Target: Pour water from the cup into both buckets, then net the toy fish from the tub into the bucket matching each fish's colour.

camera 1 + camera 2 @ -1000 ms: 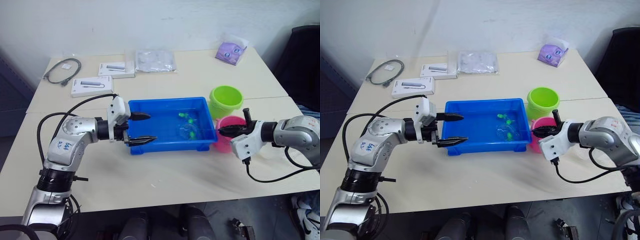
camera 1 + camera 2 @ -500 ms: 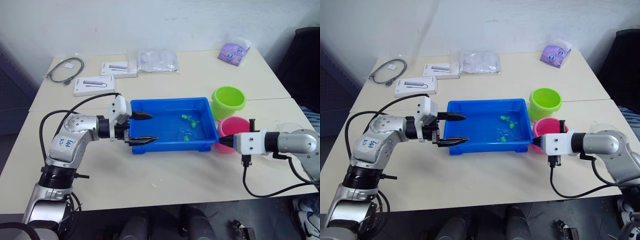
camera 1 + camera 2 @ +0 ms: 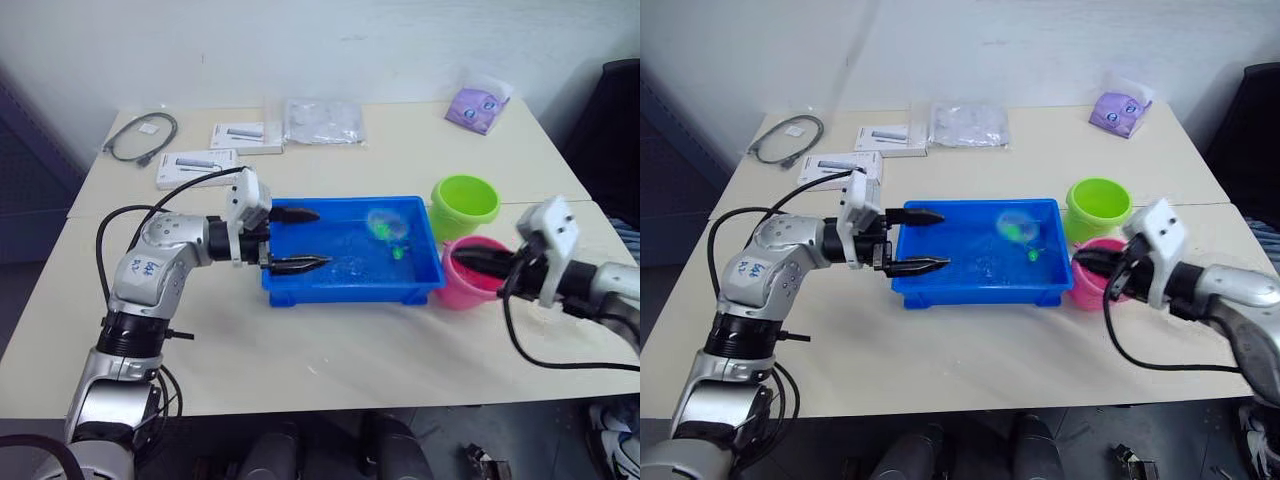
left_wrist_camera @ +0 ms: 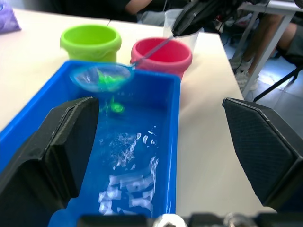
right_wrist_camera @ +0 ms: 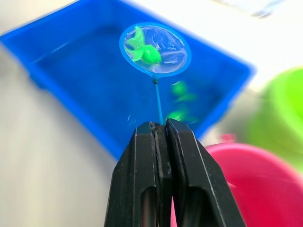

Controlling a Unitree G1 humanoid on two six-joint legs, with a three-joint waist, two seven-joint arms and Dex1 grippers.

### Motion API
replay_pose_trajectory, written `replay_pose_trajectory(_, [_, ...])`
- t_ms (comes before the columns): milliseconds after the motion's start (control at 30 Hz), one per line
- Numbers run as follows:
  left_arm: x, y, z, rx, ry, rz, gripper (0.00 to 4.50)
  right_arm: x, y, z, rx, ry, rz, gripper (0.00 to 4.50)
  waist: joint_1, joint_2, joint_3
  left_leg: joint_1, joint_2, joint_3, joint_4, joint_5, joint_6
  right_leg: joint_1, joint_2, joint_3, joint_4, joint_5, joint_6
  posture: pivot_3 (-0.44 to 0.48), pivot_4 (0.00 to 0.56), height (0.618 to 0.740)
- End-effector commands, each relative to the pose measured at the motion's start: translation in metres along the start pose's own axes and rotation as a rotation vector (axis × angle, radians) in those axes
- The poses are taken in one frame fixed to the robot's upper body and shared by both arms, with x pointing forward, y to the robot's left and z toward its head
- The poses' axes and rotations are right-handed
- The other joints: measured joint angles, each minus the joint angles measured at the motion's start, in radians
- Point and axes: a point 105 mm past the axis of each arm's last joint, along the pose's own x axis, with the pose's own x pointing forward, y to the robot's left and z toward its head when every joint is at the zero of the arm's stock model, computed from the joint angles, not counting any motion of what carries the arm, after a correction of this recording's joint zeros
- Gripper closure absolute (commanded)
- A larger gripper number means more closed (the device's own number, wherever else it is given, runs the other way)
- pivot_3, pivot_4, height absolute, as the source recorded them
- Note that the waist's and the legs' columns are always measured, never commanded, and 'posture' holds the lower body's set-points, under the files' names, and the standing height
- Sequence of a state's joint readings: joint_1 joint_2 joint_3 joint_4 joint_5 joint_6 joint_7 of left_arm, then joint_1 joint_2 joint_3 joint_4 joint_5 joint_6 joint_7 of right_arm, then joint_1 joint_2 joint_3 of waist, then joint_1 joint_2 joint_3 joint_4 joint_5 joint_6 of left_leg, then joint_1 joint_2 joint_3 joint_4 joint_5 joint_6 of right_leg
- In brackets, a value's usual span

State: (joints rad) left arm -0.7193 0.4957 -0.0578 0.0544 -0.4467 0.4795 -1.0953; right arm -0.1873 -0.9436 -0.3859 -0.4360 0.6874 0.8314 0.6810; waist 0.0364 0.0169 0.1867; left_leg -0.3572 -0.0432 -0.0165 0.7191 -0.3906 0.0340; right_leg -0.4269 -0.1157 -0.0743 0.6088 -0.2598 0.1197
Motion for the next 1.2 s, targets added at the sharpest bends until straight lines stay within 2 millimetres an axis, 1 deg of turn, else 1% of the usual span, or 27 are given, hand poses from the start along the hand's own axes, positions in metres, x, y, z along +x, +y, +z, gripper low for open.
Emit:
replay_pose_trajectory(33, [0.009,0.0,0.01,0.027,-0.038,-0.041,0.01,-0.021,-0.03,0.016,-0.141,0.009,-0.23,4.5,-0.001,0.0,0.0,0.0,0.0,0.0,0.0,0.0,0.0,0.0,0.0,0.0,0.0,0.0,0.0,0.0,0.15,0.735])
replay_pose_trajectory(67, [0.011,0.0,0.01,0.028,-0.038,-0.047,0.01,-0.024,-0.036,0.017,-0.167,0.016,-0.274,4.5,-0.002,0.0,0.0,0.0,-0.001,0.001,0.0,0.0,0.0,0.0,0.0,0.001,0.0,0.0,0.0,0.0,0.15,0.735])
replay_pose_trajectory(133, [0.015,0.001,0.009,0.04,-0.034,-0.06,0.01,-0.026,-0.051,0.015,-0.302,0.077,-0.362,4.5,-0.005,0.0,0.0,0.0,0.0,0.001,0.0,0.0,0.0,0.0,0.0,0.001,0.001,0.0,0.0,0.0,0.15,0.735])
replay_pose_trajectory(200, [0.017,0.001,0.009,0.048,-0.034,-0.066,0.01,-0.025,-0.059,0.013,-0.425,0.126,-0.396,4.5,-0.008,0.0,0.0,0.0,-0.001,0.002,-0.001,0.0,0.0,-0.001,0.0,0.001,0.001,0.0,0.0,0.0,0.15,0.735])
replay_pose_trajectory(267, [0.018,0.002,0.011,0.051,-0.041,-0.066,0.01,-0.022,-0.069,0.012,-0.659,0.197,-0.413,4.5,-0.012,0.0,0.0,0.0,0.0,0.003,-0.001,0.0,0.0,-0.001,0.001,0.002,0.001,0.0,0.0,0.0,0.15,0.735])
replay_pose_trajectory(367, [0.018,0.003,0.012,0.055,-0.043,-0.065,0.01,-0.015,-0.075,0.014,-1.002,0.274,-0.368,4.5,-0.014,0.0,0.0,0.001,0.0,0.005,-0.002,0.0,0.001,-0.002,0.001,0.004,0.001,0.0,0.0,0.0,0.15,0.735])
replay_pose_trajectory(400, [0.017,0.003,0.012,0.056,-0.043,-0.063,0.01,-0.012,-0.074,0.015,-1.142,0.302,-0.336,4.5,-0.015,0.0,0.0,0.001,0.0,0.005,-0.003,0.0,0.001,-0.002,0.001,0.004,0.001,0.0,0.0,0.0,0.15,0.735])
replay_pose_trajectory(467, [0.016,0.003,0.012,0.058,-0.042,-0.058,0.01,-0.01,-0.076,0.016,-1.523,0.387,-0.259,4.5,-0.017,0.0,0.0,0.001,0.0,0.007,-0.003,0.0,0.001,-0.004,0.001,0.006,0.001,0.0,0.0,0.0,0.15,0.735])
replay_pose_trajectory(500, [0.016,0.003,0.012,0.059,-0.042,-0.055,0.01,-0.009,-0.08,0.021,-1.625,0.375,-0.249,4.5,-0.018,0.001,0.0,0.001,0.0,0.008,-0.004,0.0,0.001,-0.006,0.001,0.008,0.002,0.0,0.0,0.0,0.15,0.735])
replay_pose_trajectory(600, [0.014,0.003,0.012,0.06,-0.043,-0.046,0.01,-0.006,-0.088,0.036,-1.739,0.313,-0.26,4.5,-0.023,0.0,0.0,0.001,0.0,0.01,-0.004,0.0,0.001,-0.007,0.001,0.01,0.001,0.0,0.0,0.0,0.15,0.735])
replay_pose_trajectory(667, [0.013,0.003,0.011,0.061,-0.042,-0.041,0.01,-0.004,-0.091,0.036,-1.806,0.325,-0.22,4.5,-0.024,0.0,0.0,0.001,0.0,0.01,-0.004,0.0,0.001,-0.007,0.002,0.01,0.001,0.0,0.0,0.0,0.15,0.735])
replay_pose_trajectory(700, [0.013,0.003,0.011,0.061,-0.042,-0.038,0.01,-0.004,-0.092,0.034,-1.815,0.332,-0.197,4.5,-0.024,0.0,0.0,0.001,0.001,0.01,-0.005,0.0,0.001,-0.006,0.002,0.009,0.0,0.0,0.0,0.0,0.15,0.735])
replay_pose_trajectory(767, [0.012,0.004,0.011,0.061,-0.042,-0.032,0.01,-0.004,-0.092,0.024,-1.818,0.366,-0.129,4.5,-0.024,0.0,0.0,0.001,0.001,0.01,-0.005,0.0,0.001,-0.006,0.002,0.009,0.0,0.0,0.0,0.0,0.15,0.735])
replay_pose_trajectory(867, [0.011,0.004,0.011,0.062,-0.043,-0.026,0.01,-0.007,-0.099,0.02,-1.822,0.387,-0.125,4.5,-0.023,0.0,0.0,0.0,0.001,0.01,-0.005,0.0,0.001,-0.006,0.002,0.009,0.0,0.0,0.0,0.0,0.15,0.735])
replay_pose_trajectory(933, [0.01,0.005,0.011,0.062,-0.043,-0.021,0.01,-0.01,-0.106,0.024,-1.823,0.387,-0.16,4.5,-0.025,0.0,0.0,0.001,0.001,0.01,-0.005,0.0,0.001,-0.006,0.002,0.009,0.0,0.0,0.0,0.0,0.15,0.735])
replay_pose_trajectory(1000, [0.009,0.005,0.011,0.062,-0.043,-0.019,0.01,-0.006,-0.102,0.021,-1.827,0.375,-0.123,4.5,-0.028,0.001,0.0,0.001,0.001,0.011,-0.005,0.0,0.001,-0.007,0.002,0.01,0.001,0.0,0.0,0.0,0.15,0.735])
replay_pose_trajectory(1033, [0.01,0.005,0.011,0.063,-0.042,-0.018,0.01,-0.006,-0.103,0.027,-1.834,0.361,-0.143,4.5,-0.03,0.001,0.0,0.001,0.001,0.011,-0.005,0.0,0.001,-0.006,0.002,0.01,0.001,0.0,0.0,0.0,0.15,0.735])
replay_pose_trajectory(1100, [0.009,0.006,0.012,0.066,-0.043,-0.014,0.01,-0.009,-0.112,0.04,-1.837,0.36,-0.216,4.5,-0.038,0.001,0.0,0.001,0.001,0.01,-0.005,0.0,0.001,-0.006,0.002,0.009,0.0,0.0,0.0,0.0,0.15,0.735])
replay_pose_trajectory(1167, [0.009,0.007,0.012,0.067,-0.044,-0.01,0.01,-0.006,-0.113,0.039,-1.837,0.363,-0.209,4.5,-0.038,0.001,0.0,0.001,0.001,0.011,-0.005,0.0,0.001,-0.007,0.002,0.01,0.001,0.0,0.0,0.0,0.15,0.735])
replay_pose_trajectory(1200, [0.009,0.007,0.012,0.07,-0.043,-0.012,0.01,-0.002,-0.107,0.035,-1.85,0.341,-0.167,4.5,-0.037,0.001,0.0,0.001,0.001,0.011,-0.005,0.0,0.001,-0.007,0.002,0.01,0.0,0.0,0.0,0.0,0.15,0.735])
